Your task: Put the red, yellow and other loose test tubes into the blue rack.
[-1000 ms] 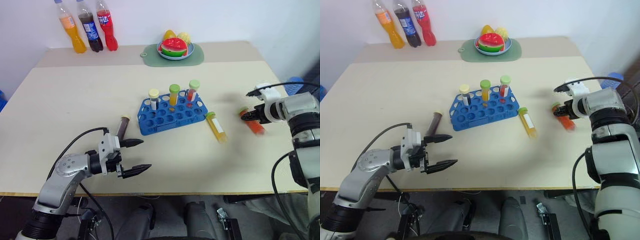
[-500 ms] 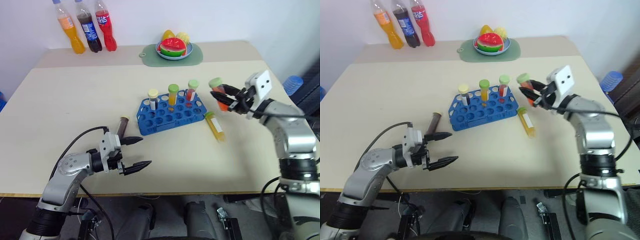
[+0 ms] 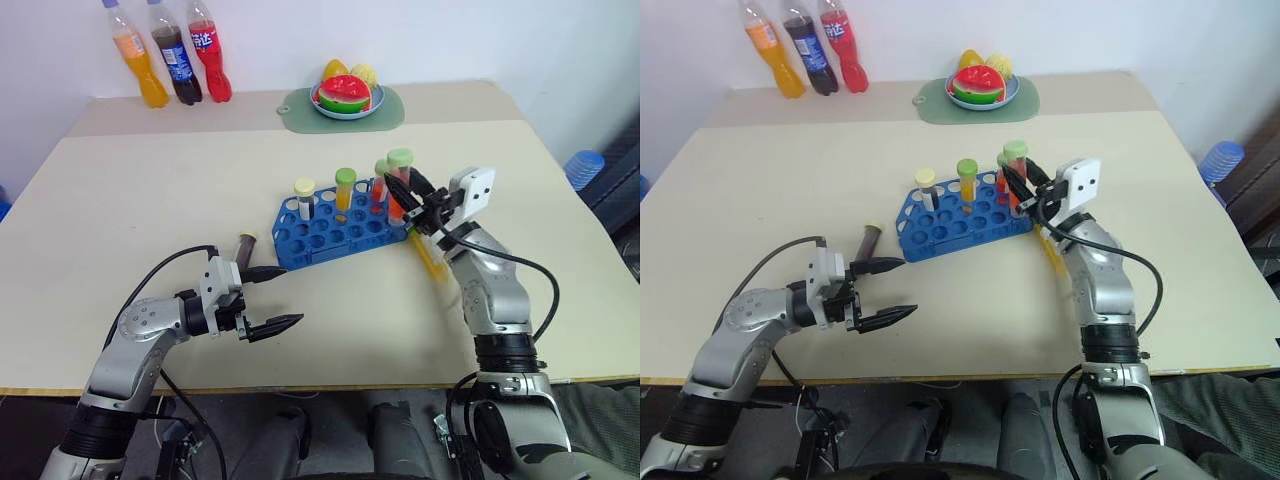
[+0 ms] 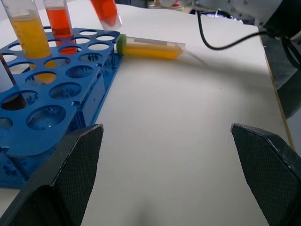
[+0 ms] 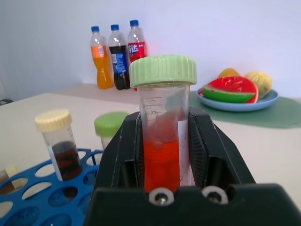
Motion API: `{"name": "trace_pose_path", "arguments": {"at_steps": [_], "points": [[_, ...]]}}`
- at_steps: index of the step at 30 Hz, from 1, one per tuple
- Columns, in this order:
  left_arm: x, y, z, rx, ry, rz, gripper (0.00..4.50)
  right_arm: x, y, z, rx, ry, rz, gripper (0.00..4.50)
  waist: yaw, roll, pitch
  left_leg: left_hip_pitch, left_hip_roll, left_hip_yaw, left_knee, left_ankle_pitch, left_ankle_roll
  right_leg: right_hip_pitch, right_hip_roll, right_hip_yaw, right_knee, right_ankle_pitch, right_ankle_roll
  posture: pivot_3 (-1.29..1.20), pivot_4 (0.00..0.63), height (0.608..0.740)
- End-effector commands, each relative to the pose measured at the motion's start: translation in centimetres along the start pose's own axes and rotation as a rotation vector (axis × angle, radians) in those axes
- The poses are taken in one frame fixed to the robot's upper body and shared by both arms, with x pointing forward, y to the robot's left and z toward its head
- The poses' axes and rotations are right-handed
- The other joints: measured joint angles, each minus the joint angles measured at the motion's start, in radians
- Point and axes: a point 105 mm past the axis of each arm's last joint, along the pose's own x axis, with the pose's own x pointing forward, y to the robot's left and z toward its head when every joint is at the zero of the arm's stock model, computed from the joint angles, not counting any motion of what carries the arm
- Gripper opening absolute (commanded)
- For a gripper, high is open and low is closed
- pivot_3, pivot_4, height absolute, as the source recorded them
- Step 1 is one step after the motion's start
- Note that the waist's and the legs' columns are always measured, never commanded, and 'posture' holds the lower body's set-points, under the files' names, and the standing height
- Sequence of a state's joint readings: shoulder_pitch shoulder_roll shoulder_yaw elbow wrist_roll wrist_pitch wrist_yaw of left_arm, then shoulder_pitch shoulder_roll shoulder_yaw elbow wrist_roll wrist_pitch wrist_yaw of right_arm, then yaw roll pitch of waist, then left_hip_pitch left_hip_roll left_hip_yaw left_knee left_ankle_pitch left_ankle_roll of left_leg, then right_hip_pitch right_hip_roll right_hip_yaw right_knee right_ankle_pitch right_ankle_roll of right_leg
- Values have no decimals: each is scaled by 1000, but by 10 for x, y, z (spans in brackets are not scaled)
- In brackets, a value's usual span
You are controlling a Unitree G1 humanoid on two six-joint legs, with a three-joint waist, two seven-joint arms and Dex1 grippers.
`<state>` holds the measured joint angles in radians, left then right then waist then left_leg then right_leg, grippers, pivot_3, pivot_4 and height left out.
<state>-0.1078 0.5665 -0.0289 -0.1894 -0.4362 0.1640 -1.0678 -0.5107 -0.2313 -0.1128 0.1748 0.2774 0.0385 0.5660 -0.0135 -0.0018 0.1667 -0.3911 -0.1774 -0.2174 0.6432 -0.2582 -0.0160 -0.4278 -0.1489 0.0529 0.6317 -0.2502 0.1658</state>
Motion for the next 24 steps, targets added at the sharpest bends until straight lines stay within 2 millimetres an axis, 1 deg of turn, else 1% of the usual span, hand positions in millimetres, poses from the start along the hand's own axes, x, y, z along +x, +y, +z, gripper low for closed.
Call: {"name": "trace_pose_path", "arguments": {"at_steps": [1, 6, 14, 17, 20, 21, 22, 24], "points": [[-1, 0, 7, 31, -22, 5, 4500, 6, 5, 4, -45, -43, 8, 794, -2, 0, 0, 0, 0, 0, 0, 0, 0, 0, 0, 0, 0, 0, 0, 0, 150, 740], [-2, -2, 6, 28, -20, 10, 4500, 9, 4, -11, -42, -25, -6, 794, -3, 0, 0, 1, 0, 0, 0, 0, 0, 0, 0, 0, 0, 0, 0, 0, 150, 740], [-1, -3, 5, 18, -21, 11, 4500, 15, 4, -21, -45, -19, 1, 794, -5, 0, -1, 1, 0, 0, 0, 0, 0, 0, 0, 0, 1, 0, 0, 0, 150, 740], [-1, -4, 5, 12, -22, 11, 4500, 14, 9, -23, 12, -22, 52, 794, -6, 0, -1, 1, 0, 0, 0, 0, -1, 0, 0, 0, 1, 0, 0, 0, 150, 740], [-2, -4, 4, 9, -20, 12, 4500, 10, 14, -20, -21, -30, 89, 2304, -8, 0, -1, 2, 0, 0, -1, 0, -1, 1, 1, 0, 1, 0, 0, 0, 150, 740], [-2, -4, 4, 9, -20, 13, 4500, 9, 14, -19, -44, -31, 86, 2635, -7, 0, -1, 2, 1, 0, -1, 0, -1, 0, 1, 0, 1, 0, 0, 0, 150, 740], [-2, -4, 4, 8, -19, 13, 4500, 7, 13, -16, -57, -29, 79, 3220, -6, 1, -1, 2, 1, 0, -1, 0, -1, 0, 1, 0, 1, 0, 0, 0, 150, 740], [-2, -5, 3, 5, -17, 13, 4500, 2, 12, -10, -101, -23, 74, 4174, -3, 1, -1, 2, 0, 0, -1, 0, -1, 0, 1, 0, 1, 0, 0, 0, 150, 740]]}}
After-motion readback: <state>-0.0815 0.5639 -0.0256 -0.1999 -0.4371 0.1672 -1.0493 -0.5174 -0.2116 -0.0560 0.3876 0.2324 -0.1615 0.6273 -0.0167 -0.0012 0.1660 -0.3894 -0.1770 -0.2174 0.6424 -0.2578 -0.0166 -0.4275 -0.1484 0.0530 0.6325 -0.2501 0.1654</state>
